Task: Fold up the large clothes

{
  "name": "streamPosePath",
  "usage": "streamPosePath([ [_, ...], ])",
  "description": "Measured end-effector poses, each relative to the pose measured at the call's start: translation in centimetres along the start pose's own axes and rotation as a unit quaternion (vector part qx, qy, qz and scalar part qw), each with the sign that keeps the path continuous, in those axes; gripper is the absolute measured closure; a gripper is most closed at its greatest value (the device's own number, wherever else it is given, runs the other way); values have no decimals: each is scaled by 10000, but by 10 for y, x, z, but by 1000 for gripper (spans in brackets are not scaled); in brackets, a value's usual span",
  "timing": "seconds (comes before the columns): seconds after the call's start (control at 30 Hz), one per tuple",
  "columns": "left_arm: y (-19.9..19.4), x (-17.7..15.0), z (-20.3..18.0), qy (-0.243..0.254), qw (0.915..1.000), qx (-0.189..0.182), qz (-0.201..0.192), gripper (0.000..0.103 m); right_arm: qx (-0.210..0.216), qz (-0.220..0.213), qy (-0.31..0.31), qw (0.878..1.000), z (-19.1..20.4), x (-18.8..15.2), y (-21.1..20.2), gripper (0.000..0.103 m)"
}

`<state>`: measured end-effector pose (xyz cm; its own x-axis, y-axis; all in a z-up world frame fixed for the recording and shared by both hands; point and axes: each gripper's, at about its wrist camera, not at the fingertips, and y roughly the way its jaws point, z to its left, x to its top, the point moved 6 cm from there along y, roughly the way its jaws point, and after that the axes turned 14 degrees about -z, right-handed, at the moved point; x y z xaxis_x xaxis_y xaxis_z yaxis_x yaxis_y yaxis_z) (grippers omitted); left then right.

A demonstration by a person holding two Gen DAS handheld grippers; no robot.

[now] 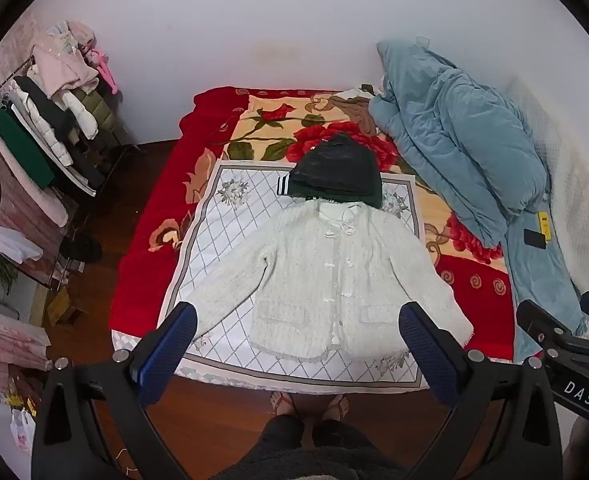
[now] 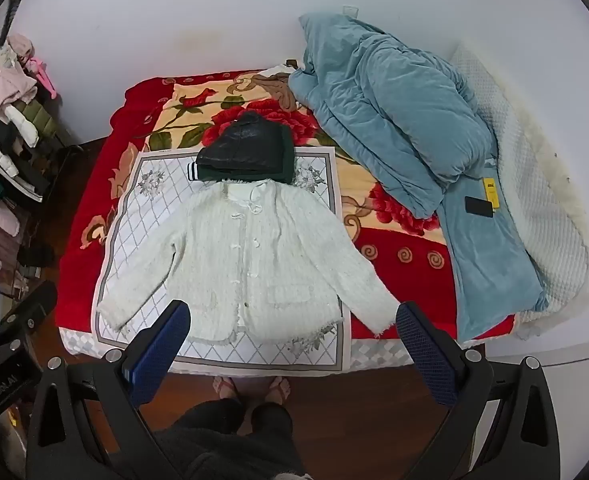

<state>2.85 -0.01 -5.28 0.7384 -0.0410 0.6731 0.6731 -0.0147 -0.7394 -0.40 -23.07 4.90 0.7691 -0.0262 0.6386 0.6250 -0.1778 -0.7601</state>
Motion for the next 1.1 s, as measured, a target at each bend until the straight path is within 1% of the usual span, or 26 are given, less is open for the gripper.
streamPosePath([
  [0.1, 0, 0, 0, 13, 10000, -2, -21, 0, 36, 25, 51, 10000, -1, 0, 0, 0],
  [0.27, 0, 1, -2, 46, 10000, 11, -45, 0, -22, 6, 2, 10000, -2, -2, -1, 0],
  [0.33, 0, 0, 0, -23, 10000, -34, -24, 0, -31, -27, -5, 10000, 0, -4, -3, 0],
  [0.6, 0, 0, 0, -24, 10000, -40, -26, 0, -26, -4, -26, 10000, -4, -3, -3, 0],
  [1.1, -2, 0, -7, -32, 10000, -63, -4, 0, -67, 16, -129, 9999, 2, -8, -5, 0],
])
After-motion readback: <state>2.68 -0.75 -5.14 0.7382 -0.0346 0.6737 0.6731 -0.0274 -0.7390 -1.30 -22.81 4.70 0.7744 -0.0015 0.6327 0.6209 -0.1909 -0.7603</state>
